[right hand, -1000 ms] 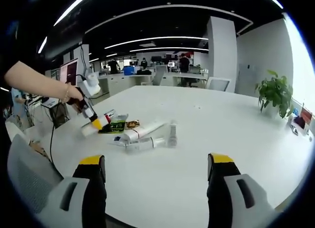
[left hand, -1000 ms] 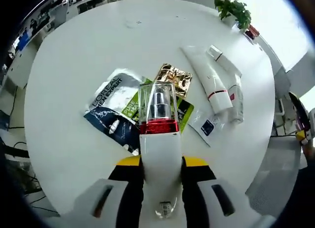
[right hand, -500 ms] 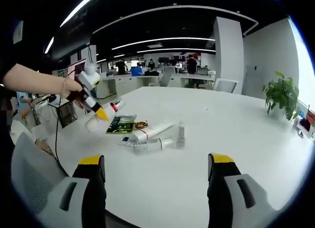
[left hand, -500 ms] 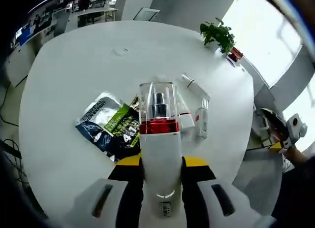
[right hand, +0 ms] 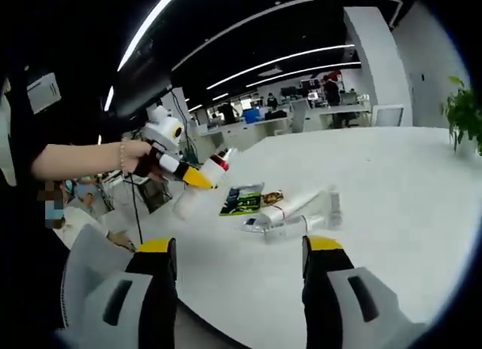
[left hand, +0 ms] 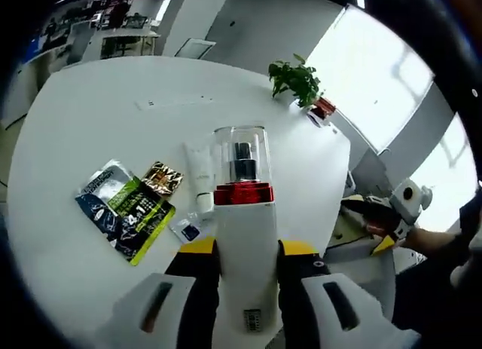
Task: Arrange the skincare products in the storage area until every visible bottle or jar stands upright without overlapping.
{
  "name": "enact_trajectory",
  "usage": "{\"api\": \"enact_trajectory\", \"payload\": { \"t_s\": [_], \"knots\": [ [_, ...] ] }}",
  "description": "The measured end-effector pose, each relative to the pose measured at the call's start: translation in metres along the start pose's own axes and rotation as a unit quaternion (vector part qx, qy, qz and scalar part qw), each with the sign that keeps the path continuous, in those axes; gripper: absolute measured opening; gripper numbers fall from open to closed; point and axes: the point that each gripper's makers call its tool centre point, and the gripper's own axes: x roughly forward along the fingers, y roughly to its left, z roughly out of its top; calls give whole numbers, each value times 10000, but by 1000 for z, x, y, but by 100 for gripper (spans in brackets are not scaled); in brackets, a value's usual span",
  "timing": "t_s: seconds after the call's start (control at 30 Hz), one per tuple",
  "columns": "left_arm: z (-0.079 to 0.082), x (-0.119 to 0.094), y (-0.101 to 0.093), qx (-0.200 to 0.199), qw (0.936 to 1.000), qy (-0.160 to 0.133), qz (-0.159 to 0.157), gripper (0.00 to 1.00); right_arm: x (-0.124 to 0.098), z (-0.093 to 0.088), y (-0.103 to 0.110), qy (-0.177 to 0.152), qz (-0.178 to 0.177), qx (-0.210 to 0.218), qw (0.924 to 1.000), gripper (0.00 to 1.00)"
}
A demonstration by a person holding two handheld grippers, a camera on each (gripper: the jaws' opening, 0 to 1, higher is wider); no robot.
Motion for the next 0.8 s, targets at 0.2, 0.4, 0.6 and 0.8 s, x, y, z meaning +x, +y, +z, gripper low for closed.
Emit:
{"api": "enact_trajectory", "payload": {
  "t_s": [0.2, 0.4, 0.6, 0.8],
  "knots": [
    [30, -4, -52, 381, 9944, -524, -834, 27, 1, 29, 29, -504, 682, 632, 9944, 58],
    [51, -12, -100, 659, 9798, -994, -1608, 27, 10, 53, 55, -474, 1160, 285, 9917, 60],
    [60, -21, -150, 973, 9628, -1234, -2200, 27, 11, 79, 71, -606, 1692, -1, 9837, 61],
    [61, -24, -173, 1255, 9502, -1339, -2518, 27, 2, 114, 77, -1277, 2025, 117, 9708, 62]
  ]
}}
